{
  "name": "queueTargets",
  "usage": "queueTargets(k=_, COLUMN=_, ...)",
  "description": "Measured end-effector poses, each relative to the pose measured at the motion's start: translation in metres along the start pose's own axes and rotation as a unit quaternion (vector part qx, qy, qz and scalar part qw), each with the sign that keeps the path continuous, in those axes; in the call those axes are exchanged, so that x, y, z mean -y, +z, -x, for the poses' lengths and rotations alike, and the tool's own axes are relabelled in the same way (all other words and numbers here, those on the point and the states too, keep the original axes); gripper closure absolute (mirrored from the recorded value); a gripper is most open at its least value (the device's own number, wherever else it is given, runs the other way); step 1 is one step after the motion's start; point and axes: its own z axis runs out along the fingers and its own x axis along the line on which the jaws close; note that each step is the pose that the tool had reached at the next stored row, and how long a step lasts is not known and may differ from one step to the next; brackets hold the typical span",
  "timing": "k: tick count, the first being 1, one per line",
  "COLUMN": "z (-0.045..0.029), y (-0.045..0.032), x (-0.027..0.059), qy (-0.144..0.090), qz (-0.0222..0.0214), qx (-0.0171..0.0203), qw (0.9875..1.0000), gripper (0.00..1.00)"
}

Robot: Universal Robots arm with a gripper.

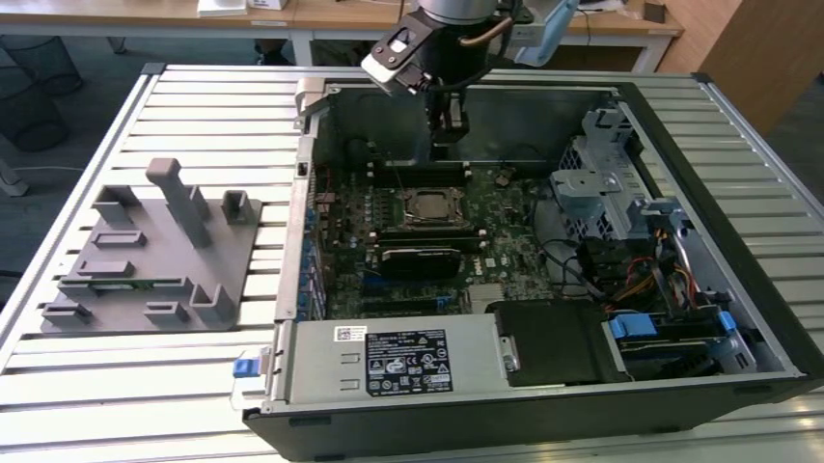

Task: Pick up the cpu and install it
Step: 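Install the first cpu locking lever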

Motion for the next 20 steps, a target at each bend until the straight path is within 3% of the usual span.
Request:
queueTargets(k=6, z=0.0, y=0.0, x=0.0001, qy=-0.048, qz=0.0015, qx=0.0004, qw=0.9989, gripper=0.89)
queueTargets(k=16, z=0.0, y=0.0, x=0.0001, qy=-0.095, qz=0.0031, qx=0.0008, qw=0.9955, gripper=0.89)
queueTargets(k=20, z=0.0, y=0.0, x=0.0002, qy=-0.114, qz=0.0037, qx=0.0009, qw=0.9934, gripper=0.89)
